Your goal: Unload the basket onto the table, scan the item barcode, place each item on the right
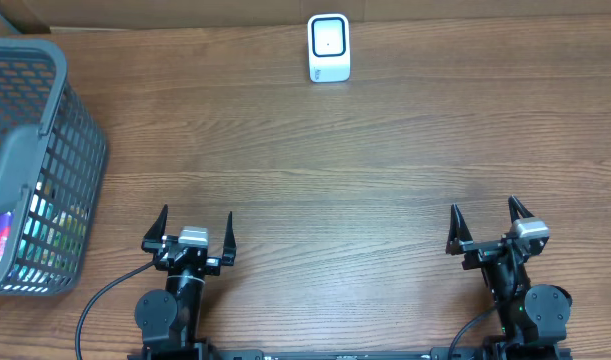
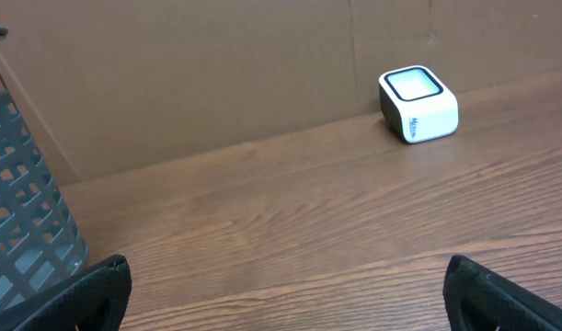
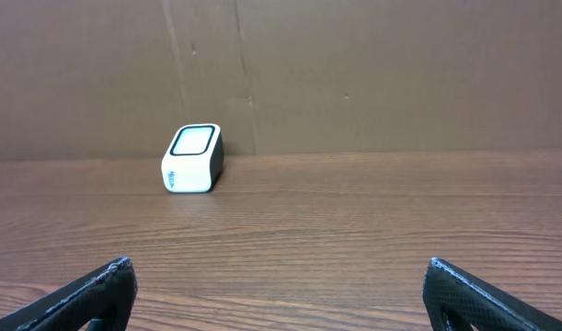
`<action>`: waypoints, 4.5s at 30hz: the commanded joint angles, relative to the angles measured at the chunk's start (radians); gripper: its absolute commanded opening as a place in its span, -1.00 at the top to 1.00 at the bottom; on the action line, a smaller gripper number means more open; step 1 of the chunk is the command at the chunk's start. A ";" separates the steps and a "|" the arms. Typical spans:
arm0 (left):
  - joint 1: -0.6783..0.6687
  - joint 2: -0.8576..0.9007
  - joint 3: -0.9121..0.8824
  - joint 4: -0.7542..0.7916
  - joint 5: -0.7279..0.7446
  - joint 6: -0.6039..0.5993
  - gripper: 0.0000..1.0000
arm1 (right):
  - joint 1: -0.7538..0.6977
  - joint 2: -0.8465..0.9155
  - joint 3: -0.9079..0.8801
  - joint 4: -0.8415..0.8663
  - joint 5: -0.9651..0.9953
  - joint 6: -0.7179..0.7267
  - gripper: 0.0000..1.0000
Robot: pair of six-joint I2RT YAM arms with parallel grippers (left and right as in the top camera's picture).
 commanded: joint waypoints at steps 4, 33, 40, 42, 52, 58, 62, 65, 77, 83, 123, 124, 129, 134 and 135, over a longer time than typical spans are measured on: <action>0.004 -0.004 -0.003 -0.002 0.011 -0.011 -0.99 | 0.005 -0.010 -0.011 0.005 0.006 0.000 -1.00; 0.004 -0.004 -0.003 -0.002 0.011 -0.011 -0.99 | 0.005 -0.010 -0.011 0.005 0.006 0.000 -1.00; 0.004 -0.004 -0.003 -0.002 0.011 -0.011 -0.99 | 0.005 -0.010 -0.011 0.005 0.006 0.000 -1.00; 0.004 -0.004 -0.004 -0.002 0.011 -0.011 -0.99 | 0.005 -0.010 -0.011 0.005 0.006 0.000 -1.00; 0.004 -0.004 -0.004 -0.002 0.011 -0.011 -0.99 | 0.005 -0.010 -0.011 0.005 0.006 0.000 -1.00; 0.004 -0.004 -0.003 -0.002 0.011 -0.011 -0.99 | 0.005 -0.010 -0.011 0.005 0.006 0.000 -1.00; 0.004 -0.004 -0.003 -0.002 0.011 -0.011 -0.99 | 0.005 -0.010 -0.011 0.005 0.006 0.000 -1.00; 0.004 -0.004 -0.003 -0.002 0.011 -0.011 -0.99 | 0.005 -0.010 -0.011 0.005 0.006 0.000 -1.00; 0.004 -0.004 -0.003 -0.002 0.011 -0.011 -0.99 | 0.005 -0.010 -0.011 0.005 0.006 0.000 -1.00; 0.004 -0.004 -0.003 -0.002 0.011 -0.011 -0.99 | 0.005 -0.010 -0.011 0.005 0.006 0.000 -1.00; 0.004 -0.004 -0.004 -0.002 -0.014 -0.007 -0.99 | 0.005 -0.010 -0.011 0.003 0.049 0.008 -1.00; 0.004 -0.004 -0.003 -0.002 -0.016 -0.006 -0.99 | 0.005 -0.010 -0.010 0.007 0.047 0.008 -1.00; 0.004 -0.004 -0.002 0.029 -0.013 -0.093 -0.99 | 0.004 -0.010 -0.002 0.022 -0.009 0.069 -1.00; 0.004 0.005 0.069 0.034 -0.011 -0.219 -1.00 | 0.003 -0.010 0.055 0.021 -0.089 0.090 -1.00; 0.004 0.016 0.094 0.034 -0.011 -0.227 -1.00 | 0.003 -0.010 0.071 0.021 -0.093 0.090 -1.00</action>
